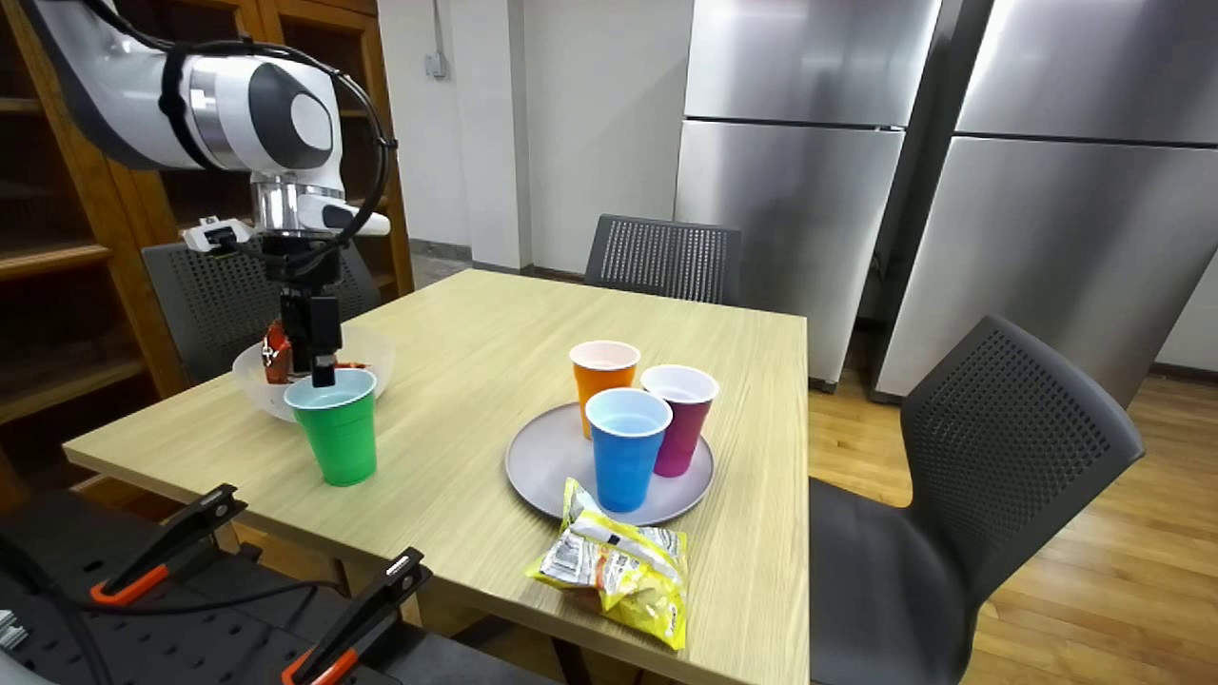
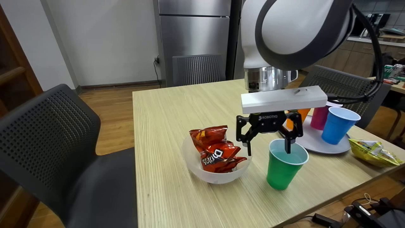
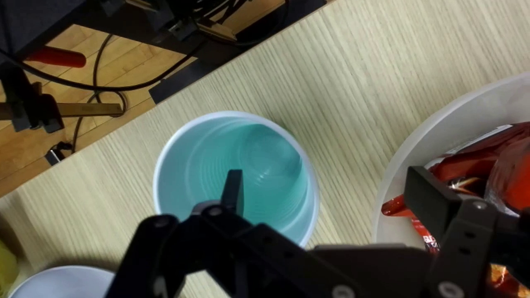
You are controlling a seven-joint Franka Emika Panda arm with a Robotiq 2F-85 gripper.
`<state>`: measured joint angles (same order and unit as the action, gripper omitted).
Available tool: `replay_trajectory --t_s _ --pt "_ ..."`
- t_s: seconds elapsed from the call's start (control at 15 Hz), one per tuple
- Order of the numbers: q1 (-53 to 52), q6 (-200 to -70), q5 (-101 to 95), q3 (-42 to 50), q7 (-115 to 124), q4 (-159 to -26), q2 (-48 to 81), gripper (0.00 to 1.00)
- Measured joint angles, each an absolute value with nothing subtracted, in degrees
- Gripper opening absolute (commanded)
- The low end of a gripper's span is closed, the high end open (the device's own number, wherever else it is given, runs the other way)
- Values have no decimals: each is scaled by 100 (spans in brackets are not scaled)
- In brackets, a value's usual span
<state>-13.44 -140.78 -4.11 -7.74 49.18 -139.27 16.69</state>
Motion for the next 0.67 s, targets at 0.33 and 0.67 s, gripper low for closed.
replay_trajectory --t_s 0.33,0.67 --pt "-1359 -14174 -329 -750 4918 -13773 1898 34" --pt "-1364 -14174 -296 -710 4918 -13707 1940 0"
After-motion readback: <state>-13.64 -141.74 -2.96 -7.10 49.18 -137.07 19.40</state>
